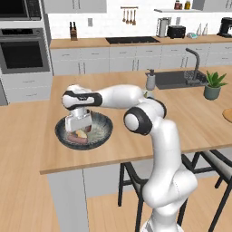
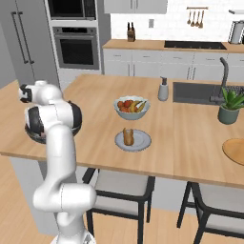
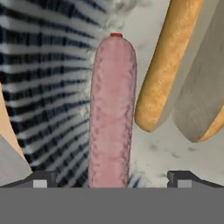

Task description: Place one bun and one sausage from the bowl on each plate.

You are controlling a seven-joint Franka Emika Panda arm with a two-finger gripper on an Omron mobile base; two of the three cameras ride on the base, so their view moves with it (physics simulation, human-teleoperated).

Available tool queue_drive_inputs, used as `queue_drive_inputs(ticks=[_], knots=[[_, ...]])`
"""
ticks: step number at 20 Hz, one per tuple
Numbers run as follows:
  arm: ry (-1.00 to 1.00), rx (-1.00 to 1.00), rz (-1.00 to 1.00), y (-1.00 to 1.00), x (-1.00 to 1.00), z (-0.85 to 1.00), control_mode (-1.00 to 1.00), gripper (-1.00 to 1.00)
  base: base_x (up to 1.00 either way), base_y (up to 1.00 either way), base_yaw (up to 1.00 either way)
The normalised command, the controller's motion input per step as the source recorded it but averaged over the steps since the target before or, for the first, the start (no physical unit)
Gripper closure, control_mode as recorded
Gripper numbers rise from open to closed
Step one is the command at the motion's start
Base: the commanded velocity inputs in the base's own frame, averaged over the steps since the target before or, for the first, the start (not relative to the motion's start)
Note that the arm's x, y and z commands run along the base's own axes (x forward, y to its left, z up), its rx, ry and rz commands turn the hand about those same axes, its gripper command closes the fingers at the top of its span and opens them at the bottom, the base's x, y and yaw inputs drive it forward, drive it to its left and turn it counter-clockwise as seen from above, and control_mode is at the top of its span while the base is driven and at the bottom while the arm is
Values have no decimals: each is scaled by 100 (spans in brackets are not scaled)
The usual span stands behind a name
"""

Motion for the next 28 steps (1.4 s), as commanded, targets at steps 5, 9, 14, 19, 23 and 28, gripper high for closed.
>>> queue_drive_inputs(ticks=[5, 9, 14, 19, 23, 28], knots=[[0, 0, 5, 1, -31, -25, -100, -100, 0, 0, 0], [0, 5, 4, 0, -9, -27, -100, -100, 0, 0, 0], [0, 2, 0, 0, 0, -3, -100, 100, 0, 0, 0], [0, 0, 0, 0, 0, -3, -100, 100, 0, 0, 0], [-2, 4, 0, -23, -27, 11, -100, 100, 0, 0, 0], [-7, 6, -2, -37, -68, 78, -100, 100, 0, 0, 0]])
